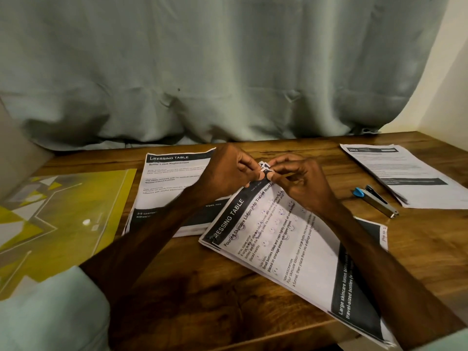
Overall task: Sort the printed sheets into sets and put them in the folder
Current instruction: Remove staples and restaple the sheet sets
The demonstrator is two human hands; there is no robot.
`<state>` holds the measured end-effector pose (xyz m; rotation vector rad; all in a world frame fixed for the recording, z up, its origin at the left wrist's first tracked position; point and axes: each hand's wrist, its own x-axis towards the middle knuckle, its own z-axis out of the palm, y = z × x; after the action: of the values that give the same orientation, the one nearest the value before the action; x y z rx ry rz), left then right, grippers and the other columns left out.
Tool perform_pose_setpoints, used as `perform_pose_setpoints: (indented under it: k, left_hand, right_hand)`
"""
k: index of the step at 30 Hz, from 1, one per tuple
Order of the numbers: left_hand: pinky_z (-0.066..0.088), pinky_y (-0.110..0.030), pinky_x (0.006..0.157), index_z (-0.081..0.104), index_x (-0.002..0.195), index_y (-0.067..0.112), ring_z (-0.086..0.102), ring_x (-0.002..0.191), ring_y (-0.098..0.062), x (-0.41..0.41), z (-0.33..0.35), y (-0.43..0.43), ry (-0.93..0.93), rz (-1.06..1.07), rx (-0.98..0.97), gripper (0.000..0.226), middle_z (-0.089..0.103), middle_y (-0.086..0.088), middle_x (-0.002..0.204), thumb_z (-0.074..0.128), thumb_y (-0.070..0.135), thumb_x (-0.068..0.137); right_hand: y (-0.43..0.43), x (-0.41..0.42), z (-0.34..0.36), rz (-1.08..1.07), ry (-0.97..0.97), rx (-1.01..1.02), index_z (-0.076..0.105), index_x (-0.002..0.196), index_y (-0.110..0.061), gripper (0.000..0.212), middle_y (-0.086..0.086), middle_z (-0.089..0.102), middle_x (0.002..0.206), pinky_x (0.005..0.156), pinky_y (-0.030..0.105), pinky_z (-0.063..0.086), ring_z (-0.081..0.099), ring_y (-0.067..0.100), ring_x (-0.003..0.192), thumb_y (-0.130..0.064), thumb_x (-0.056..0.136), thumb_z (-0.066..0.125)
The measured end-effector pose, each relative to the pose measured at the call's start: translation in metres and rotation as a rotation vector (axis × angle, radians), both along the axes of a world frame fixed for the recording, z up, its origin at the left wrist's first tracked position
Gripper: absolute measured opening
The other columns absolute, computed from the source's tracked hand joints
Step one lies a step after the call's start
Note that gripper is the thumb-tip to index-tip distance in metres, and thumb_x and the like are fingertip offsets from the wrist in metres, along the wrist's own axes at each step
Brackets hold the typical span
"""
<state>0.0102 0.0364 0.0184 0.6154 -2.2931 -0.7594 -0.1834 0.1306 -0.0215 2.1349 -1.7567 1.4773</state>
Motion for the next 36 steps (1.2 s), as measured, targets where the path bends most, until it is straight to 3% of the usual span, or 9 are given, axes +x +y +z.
perform_pose_setpoints:
  k: [3, 6, 9, 15, 24, 30, 36]
  left_hand:
    - [0.061, -0.029, 0.058, 0.081, 0.090, 0.013, 0.071, 0.060, -0.012, -0.001, -0.004, -0.001, 0.015, 0.012, -0.081, 0.007, 0.078, 0.002, 0.077, 0.082, 0.012, 0.084]
    - [0.061, -0.035, 0.068, 0.082, 0.091, 0.017, 0.071, 0.067, -0.003, 0.000, -0.005, -0.004, -0.001, -0.025, -0.187, 0.007, 0.078, 0.007, 0.082, 0.082, 0.017, 0.084]
    - [0.059, -0.036, 0.068, 0.082, 0.096, 0.020, 0.071, 0.074, -0.005, 0.003, -0.003, -0.005, -0.051, -0.097, -0.306, 0.010, 0.079, 0.007, 0.089, 0.080, 0.023, 0.087]
    - [0.057, -0.025, 0.068, 0.080, 0.104, 0.021, 0.071, 0.080, 0.000, 0.008, 0.002, -0.005, -0.095, -0.193, -0.378, 0.018, 0.078, 0.008, 0.099, 0.080, 0.022, 0.087]
    - [0.048, -0.012, 0.061, 0.081, 0.102, 0.027, 0.069, 0.068, 0.004, 0.010, 0.004, -0.010, -0.136, -0.244, -0.354, 0.016, 0.079, 0.010, 0.086, 0.081, 0.028, 0.086]
    - [0.058, -0.030, 0.063, 0.080, 0.104, 0.029, 0.069, 0.075, 0.003, 0.008, 0.002, -0.012, -0.101, -0.168, -0.395, 0.019, 0.078, 0.013, 0.095, 0.081, 0.031, 0.085]
    - [0.058, -0.033, 0.077, 0.081, 0.101, 0.029, 0.068, 0.084, 0.001, 0.002, -0.002, -0.011, -0.047, -0.050, -0.430, 0.016, 0.078, 0.012, 0.100, 0.081, 0.034, 0.085]
  right_hand:
    - [0.001, 0.002, 0.001, 0.044, -0.059, 0.003, 0.077, 0.100, -0.014, 0.011, -0.001, 0.073, 0.105, 0.079, 0.024, 0.059, 0.070, 0.009, 0.099, -0.009, 0.090, 0.075]
    - [0.004, 0.003, 0.004, 0.077, -0.270, 0.042, 0.075, 0.099, -0.010, 0.016, 0.004, 0.075, 0.101, 0.082, 0.035, 0.057, 0.071, 0.020, 0.095, -0.022, 0.099, 0.064]
    - [0.006, 0.002, 0.006, 0.110, -0.397, 0.063, 0.068, 0.103, -0.002, 0.016, 0.010, 0.074, 0.101, 0.079, 0.028, 0.054, 0.071, 0.023, 0.094, -0.013, 0.103, 0.056]
    - [0.004, 0.000, 0.005, 0.137, -0.393, 0.123, 0.062, 0.115, 0.003, 0.016, 0.012, 0.074, 0.103, 0.075, 0.022, 0.057, 0.073, 0.018, 0.094, 0.000, 0.099, 0.058]
    - [0.002, -0.004, 0.005, 0.161, -0.362, 0.139, 0.068, 0.112, -0.001, 0.027, 0.009, 0.075, 0.095, 0.080, 0.026, 0.060, 0.073, 0.017, 0.085, 0.001, 0.086, 0.074]
    - [0.001, -0.003, 0.002, 0.084, -0.281, 0.020, 0.076, 0.097, 0.001, 0.021, 0.003, 0.078, 0.091, 0.074, 0.023, 0.059, 0.076, 0.018, 0.079, -0.009, 0.079, 0.082]
    - [0.000, -0.003, 0.002, 0.076, -0.284, -0.060, 0.076, 0.096, 0.000, 0.018, 0.002, 0.077, 0.087, 0.070, 0.017, 0.058, 0.074, 0.010, 0.074, -0.001, 0.078, 0.080]
